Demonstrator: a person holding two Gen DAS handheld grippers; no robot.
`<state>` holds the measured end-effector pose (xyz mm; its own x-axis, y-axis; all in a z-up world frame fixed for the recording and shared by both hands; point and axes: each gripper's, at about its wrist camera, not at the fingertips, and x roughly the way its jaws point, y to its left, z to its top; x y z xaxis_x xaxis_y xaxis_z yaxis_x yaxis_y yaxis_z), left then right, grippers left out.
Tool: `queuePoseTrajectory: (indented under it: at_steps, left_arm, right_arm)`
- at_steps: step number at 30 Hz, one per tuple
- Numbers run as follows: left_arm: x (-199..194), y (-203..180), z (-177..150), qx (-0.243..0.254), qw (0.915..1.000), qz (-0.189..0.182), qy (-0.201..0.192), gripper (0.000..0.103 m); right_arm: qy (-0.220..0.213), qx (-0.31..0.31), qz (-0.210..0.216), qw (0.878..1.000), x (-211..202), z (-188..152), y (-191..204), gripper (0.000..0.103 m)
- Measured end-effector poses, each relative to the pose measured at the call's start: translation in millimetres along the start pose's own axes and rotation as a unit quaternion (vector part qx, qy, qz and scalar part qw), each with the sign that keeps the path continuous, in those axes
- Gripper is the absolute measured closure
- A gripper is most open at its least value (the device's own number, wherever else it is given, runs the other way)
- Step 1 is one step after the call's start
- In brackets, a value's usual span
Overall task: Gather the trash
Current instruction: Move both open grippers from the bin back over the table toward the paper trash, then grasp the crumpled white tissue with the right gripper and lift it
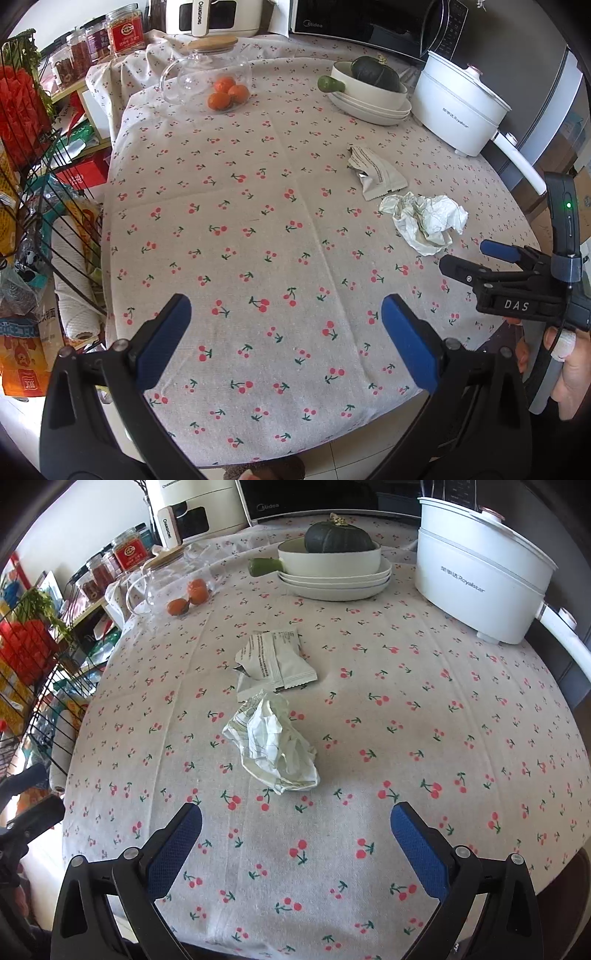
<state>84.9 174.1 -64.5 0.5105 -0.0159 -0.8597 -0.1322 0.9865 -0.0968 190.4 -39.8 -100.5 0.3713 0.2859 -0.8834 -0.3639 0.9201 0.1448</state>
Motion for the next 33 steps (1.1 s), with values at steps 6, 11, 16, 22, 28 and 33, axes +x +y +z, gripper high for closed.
queuePoseTrajectory:
  at_steps: [6, 11, 16, 22, 28, 33]
  left_arm:
    - [6.6, 18.0, -7.1, -0.011, 0.9998, 0.010, 0.012, 0.001]
    - [10.8, 28.1, -10.0, -0.017, 0.9996, 0.014, 0.018, 0.001]
    - [16.2, 36.2, -8.3, -0.025, 0.9991, 0.022, 0.028, 0.001]
    - [15.0, 45.1, -6.0, -0.053, 0.9979, 0.019, 0.031, 0.001]
    - [19.7, 45.4, -5.4, -0.061, 0.9973, 0.019, 0.037, 0.001]
    - [21.8, 39.6, -1.4, -0.059, 0.9975, 0.017, 0.035, 0.001]
  right_arm:
    - [-0.013, -0.004, -0.034, 0.999, 31.6, 2.6, 9.1, 0.000]
    - [-0.032, -0.041, -0.101, 0.994, 41.3, 1.3, 23.9, 0.000]
    - [-0.043, -0.038, -0.103, 0.993, 43.4, 4.0, 23.6, 0.000]
    - [-0.061, -0.051, -0.085, 0.993, 45.7, 10.7, 30.8, 0.012]
    - [-0.066, -0.062, -0.034, 0.995, 45.2, 14.4, 38.4, 0.051]
    - [-0.084, -0.063, -0.014, 0.994, 29.6, 16.9, 34.8, 0.055]
